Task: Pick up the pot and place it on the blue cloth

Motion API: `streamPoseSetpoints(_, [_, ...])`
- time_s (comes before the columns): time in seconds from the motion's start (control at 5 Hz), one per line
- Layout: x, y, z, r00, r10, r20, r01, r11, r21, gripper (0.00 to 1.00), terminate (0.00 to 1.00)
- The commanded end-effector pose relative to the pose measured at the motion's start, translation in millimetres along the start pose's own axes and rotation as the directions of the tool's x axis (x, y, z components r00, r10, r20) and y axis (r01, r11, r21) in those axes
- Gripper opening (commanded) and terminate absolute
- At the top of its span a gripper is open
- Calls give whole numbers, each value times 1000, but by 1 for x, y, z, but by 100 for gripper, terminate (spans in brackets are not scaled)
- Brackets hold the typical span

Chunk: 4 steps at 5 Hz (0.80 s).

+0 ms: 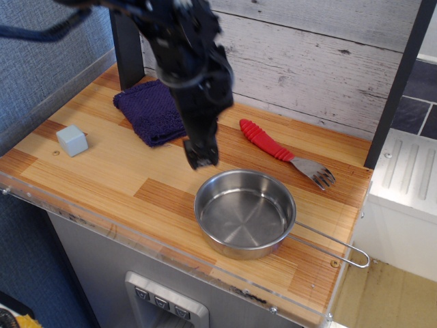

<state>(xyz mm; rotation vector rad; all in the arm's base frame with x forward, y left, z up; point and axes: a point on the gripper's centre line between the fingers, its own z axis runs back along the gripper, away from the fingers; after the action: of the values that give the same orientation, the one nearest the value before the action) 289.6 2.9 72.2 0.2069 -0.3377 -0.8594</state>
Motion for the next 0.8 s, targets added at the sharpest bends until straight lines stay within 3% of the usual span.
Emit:
streamPoseSetpoints(0.0, [23, -14, -17, 983, 185, -5, -185, 983, -21, 100, 0])
streamPoseSetpoints(0.6, [14, -9, -36, 942, 333, -39, -333, 943, 13, 100, 0])
